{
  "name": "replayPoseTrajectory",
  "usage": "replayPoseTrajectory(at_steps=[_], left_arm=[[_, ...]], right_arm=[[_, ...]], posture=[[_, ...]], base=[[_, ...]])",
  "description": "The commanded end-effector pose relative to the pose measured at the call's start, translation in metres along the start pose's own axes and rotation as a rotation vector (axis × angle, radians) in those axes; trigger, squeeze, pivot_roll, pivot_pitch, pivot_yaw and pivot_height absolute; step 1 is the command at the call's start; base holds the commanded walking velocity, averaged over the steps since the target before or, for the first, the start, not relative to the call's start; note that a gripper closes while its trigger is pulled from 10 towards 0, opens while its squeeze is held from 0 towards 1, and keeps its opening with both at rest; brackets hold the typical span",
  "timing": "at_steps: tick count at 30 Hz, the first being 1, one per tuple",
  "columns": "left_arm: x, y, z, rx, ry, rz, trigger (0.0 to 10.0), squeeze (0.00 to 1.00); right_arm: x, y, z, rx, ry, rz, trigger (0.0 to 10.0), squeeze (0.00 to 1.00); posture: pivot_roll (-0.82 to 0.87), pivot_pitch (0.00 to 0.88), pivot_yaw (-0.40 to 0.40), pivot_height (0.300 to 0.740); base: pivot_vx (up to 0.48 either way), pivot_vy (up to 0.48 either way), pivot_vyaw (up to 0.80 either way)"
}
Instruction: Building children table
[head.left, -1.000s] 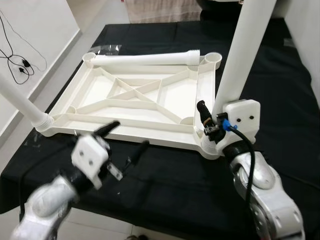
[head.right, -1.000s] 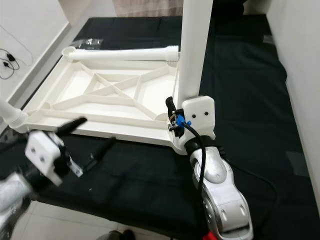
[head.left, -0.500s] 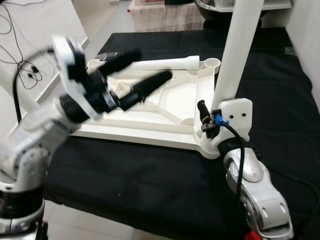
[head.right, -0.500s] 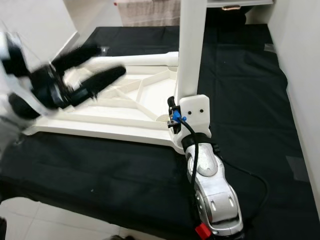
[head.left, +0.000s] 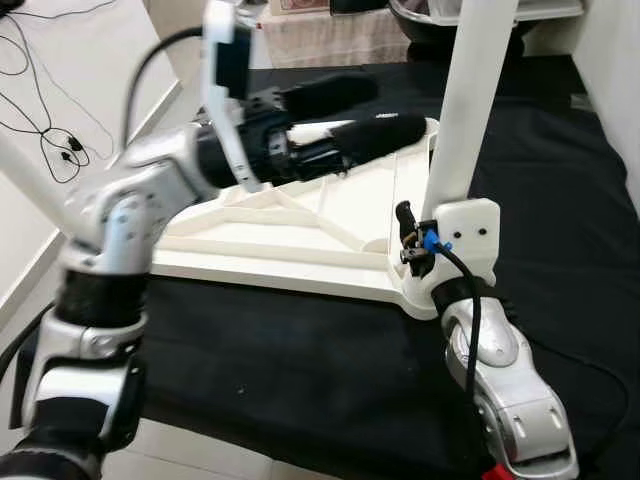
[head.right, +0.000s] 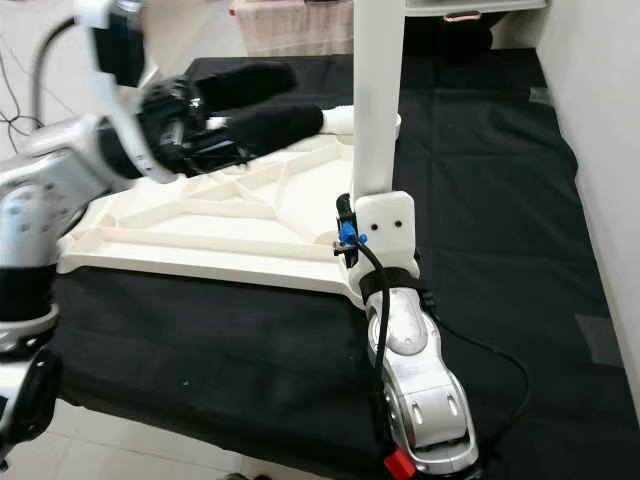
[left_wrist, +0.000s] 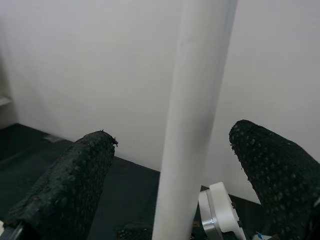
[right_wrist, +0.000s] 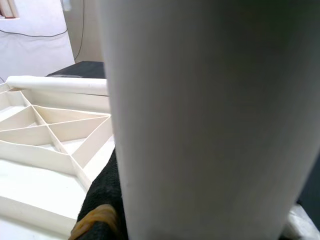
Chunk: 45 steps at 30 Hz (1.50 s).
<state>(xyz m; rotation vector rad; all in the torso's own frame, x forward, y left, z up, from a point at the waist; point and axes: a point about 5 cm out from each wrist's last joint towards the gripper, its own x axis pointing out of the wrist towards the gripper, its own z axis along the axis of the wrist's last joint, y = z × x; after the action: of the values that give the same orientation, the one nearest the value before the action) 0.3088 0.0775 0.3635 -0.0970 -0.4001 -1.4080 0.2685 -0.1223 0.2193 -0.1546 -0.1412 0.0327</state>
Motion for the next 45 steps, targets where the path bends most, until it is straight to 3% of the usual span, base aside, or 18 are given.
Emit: replayPoseTrajectory(at_steps=[1, 2, 3, 6, 7, 13, 14, 16, 17, 24, 26, 27, 37, 38, 39, 40, 41, 45], left_arm=[[0.005, 0.005, -0.004, 0.015, 0.024, -0.01, 10.0, 0.0], [0.005, 0.005, -0.004, 0.015, 0.024, -0.01, 10.0, 0.0], [0.021, 0.012, -0.007, 0.006, 0.038, -0.044, 10.0, 0.0], [0.021, 0.012, -0.007, 0.006, 0.038, -0.044, 10.0, 0.0], [0.042, 0.014, -0.01, 0.003, 0.05, -0.091, 10.0, 0.0], [0.062, 0.012, -0.019, 0.013, 0.083, -0.156, 10.0, 0.0], [0.066, 0.012, -0.02, 0.025, 0.088, -0.167, 0.8, 0.0], [0.068, 0.013, -0.021, 0.033, 0.091, -0.175, 0.8, 0.0], [0.072, 0.011, -0.023, 0.044, 0.099, -0.202, 0.0, 0.0], [0.075, 0.011, -0.021, 0.062, 0.098, -0.231, 0.0, 0.0], [0.075, 0.012, -0.021, 0.068, 0.1, -0.238, 0.0, 0.0], [0.075, 0.012, -0.021, 0.071, 0.102, -0.24, 0.0, 0.0], [0.075, 0.014, -0.02, 0.076, 0.096, -0.25, 0.0, 0.0], [0.075, 0.015, -0.02, 0.076, 0.093, -0.254, 0.0, 0.0], [0.076, 0.015, -0.02, 0.076, 0.09, -0.259, 0.0, 0.0], [0.076, 0.015, -0.02, 0.076, 0.088, -0.261, 0.0, 0.0], [0.077, 0.014, -0.02, 0.074, 0.084, -0.266, 0.0, 0.0], [0.077, 0.014, -0.02, 0.073, 0.083, -0.268, 0.0, 0.0]], right_arm=[[-0.002, 0.01, -0.027, 0.004, 0.158, 0.034, 10.0, 0.0], [-0.002, 0.01, -0.027, 0.004, 0.158, 0.034, 10.0, 0.0], [-0.002, 0.012, -0.026, 0.01, 0.154, 0.034, 10.0, 0.0], [-0.002, 0.012, -0.026, 0.01, 0.154, 0.034, 10.0, 0.0], [-0.002, 0.013, -0.025, 0.014, 0.15, 0.033, 10.0, 0.0], [-0.003, 0.014, -0.023, 0.016, 0.142, 0.031, 10.0, 0.0], [-0.002, 0.014, -0.023, 0.017, 0.14, 0.03, 10.0, 0.0], [-0.002, 0.014, -0.023, 0.017, 0.139, 0.03, 10.0, 0.0], [-0.001, 0.014, -0.022, 0.017, 0.134, 0.031, 10.0, 0.0], [0.001, 0.009, -0.018, 0.003, 0.115, 0.04, 10.0, 0.0], [0.002, 0.006, -0.014, 0.008, 0.084, 0.078, 10.0, 0.05], [0.004, 0.005, -0.01, 0.006, 0.057, 0.1, 10.0, 1.0], [0.013, -0.019, 0.014, -0.004, -0.08, 0.237, 10.0, 1.0], [0.014, -0.025, 0.017, -0.019, -0.099, 0.305, 10.0, 1.0], [0.016, -0.032, 0.02, -0.026, -0.106, 0.373, 10.0, 0.78], [0.016, -0.037, 0.022, -0.029, -0.109, 0.417, 10.0, 0.78], [0.019, -0.05, 0.026, -0.076, -0.11, 0.482, 10.0, 0.0], [0.021, -0.054, 0.028, -0.09, -0.108, 0.501, 10.0, 0.0]], posture=[[-0.01, 0.181, 0.137, 0.74], [-0.01, 0.181, 0.137, 0.74], [-0.01, 0.183, 0.144, 0.74], [-0.01, 0.183, 0.144, 0.74], [-0.02, 0.187, 0.152, 0.74], [-0.03, 0.189, 0.157, 0.74], [-0.03, 0.188, 0.156, 0.74], [-0.03, 0.188, 0.156, 0.74], [-0.04, 0.186, 0.157, 0.74], [-0.04, 0.181, 0.154, 0.74], [-0.05, 0.179, 0.154, 0.74], [-0.05, 0.18, 0.156, 0.74], [-0.05, 0.179, 0.153, 0.74], [-0.05, 0.179, 0.152, 0.74], [-0.05, 0.181, 0.152, 0.74], [-0.05, 0.18, 0.152, 0.74], [-0.05, 0.181, 0.153, 0.74], [-0.05, 0.181, 0.153, 0.74]], base=[[0.0, 0.0, 0.0], [0.0, 0.0, 0.0], [0.0, 0.0, 0.0], [0.0, 0.0, 0.0], [0.0, 0.0, 0.0], [0.0, 0.0, 0.0], [0.0, 0.0, 0.0], [0.0, 0.0, 0.0], [0.0, 0.0, 0.0], [0.0, 0.0, 0.0], [0.0, 0.0, 0.0], [0.0, 0.0, 0.0], [0.0, 0.0, 0.0], [0.0, 0.0, 0.0], [0.0, 0.0, 0.0], [0.0, 0.0, 0.0], [0.0, 0.0, 0.0], [0.0, 0.0, 0.0]])
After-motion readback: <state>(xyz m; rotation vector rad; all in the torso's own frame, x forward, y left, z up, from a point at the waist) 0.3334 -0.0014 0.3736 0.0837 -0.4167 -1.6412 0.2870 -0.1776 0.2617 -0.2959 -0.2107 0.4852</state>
